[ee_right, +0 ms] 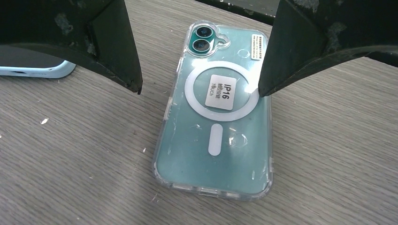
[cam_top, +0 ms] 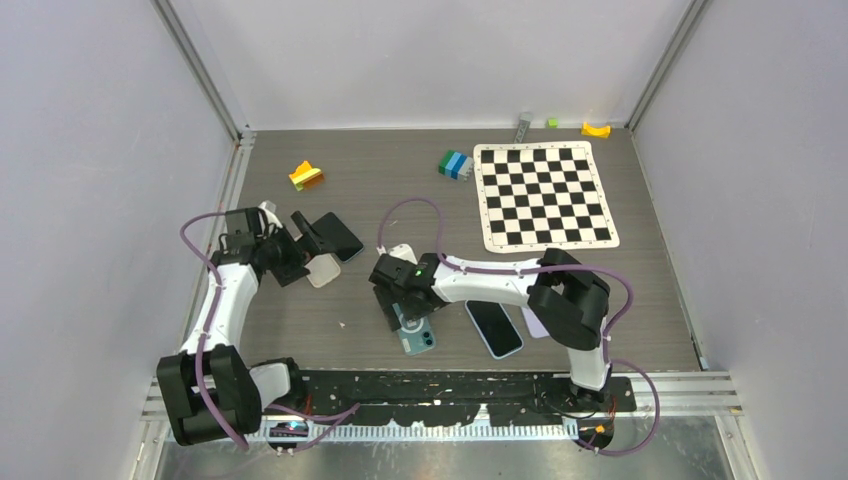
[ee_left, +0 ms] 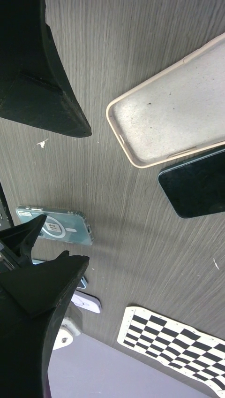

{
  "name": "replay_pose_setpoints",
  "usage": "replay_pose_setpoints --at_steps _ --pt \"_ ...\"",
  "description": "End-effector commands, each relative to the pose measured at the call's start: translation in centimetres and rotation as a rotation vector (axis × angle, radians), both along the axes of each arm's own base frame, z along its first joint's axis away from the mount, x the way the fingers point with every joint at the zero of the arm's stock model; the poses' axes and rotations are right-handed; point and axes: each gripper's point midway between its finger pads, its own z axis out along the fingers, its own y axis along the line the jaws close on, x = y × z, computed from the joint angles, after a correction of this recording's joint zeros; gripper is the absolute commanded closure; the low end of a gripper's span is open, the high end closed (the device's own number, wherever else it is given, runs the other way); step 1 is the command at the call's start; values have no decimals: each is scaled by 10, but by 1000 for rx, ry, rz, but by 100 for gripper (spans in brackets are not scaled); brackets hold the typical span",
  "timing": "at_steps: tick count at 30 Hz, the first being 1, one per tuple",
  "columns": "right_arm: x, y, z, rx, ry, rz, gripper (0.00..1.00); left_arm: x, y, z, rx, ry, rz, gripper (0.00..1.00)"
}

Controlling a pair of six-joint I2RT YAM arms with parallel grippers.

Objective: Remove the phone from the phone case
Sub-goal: Pick up the phone at the center of the board.

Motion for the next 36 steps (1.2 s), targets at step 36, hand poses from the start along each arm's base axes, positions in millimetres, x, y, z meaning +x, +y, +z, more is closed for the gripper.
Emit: replay_pose_setpoints --at_steps 36 --pt "-26 -4 -28 -57 154 -53 17 10 1 7 30 -68 -3 1"
